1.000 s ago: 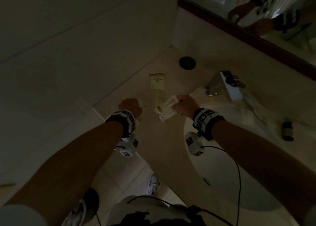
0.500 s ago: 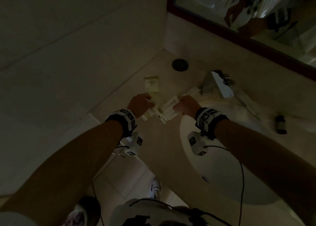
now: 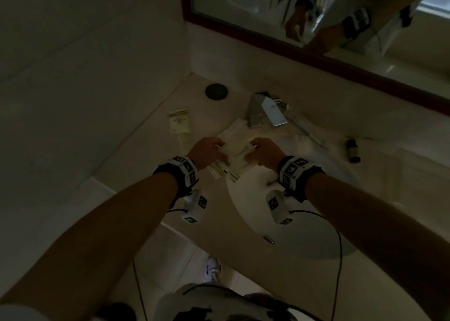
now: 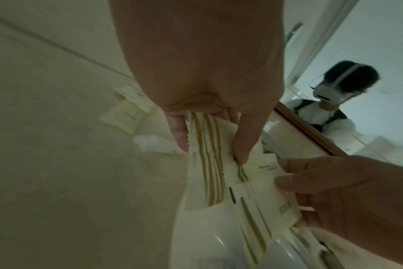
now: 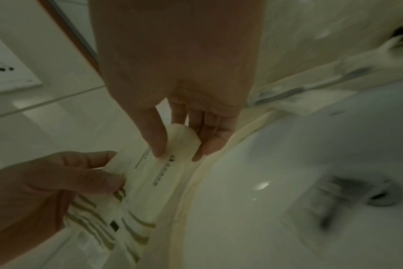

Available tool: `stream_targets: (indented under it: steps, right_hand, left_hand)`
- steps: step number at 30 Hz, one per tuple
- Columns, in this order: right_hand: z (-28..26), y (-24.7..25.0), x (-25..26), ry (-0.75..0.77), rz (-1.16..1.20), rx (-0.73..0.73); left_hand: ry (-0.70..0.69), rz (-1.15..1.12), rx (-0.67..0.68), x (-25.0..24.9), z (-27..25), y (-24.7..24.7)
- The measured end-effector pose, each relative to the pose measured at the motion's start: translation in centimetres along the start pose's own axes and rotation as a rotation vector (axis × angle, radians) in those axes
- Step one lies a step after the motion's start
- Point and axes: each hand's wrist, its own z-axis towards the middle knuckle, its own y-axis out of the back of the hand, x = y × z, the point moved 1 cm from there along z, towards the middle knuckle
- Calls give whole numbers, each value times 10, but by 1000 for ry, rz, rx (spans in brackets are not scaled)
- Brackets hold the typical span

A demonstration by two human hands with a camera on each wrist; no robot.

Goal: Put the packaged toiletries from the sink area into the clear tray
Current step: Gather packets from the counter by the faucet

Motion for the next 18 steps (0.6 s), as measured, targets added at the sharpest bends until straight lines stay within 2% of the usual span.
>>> stream_targets:
  steps: [9, 18]
  right_hand:
    - [-46, 45, -43, -102, 147, -25]
    - [-79, 92, -98, -142, 199, -173]
  left_hand:
    - [-84, -3, 148, -47, -7, -60]
    - [-111, 2, 261, -88, -18, -119]
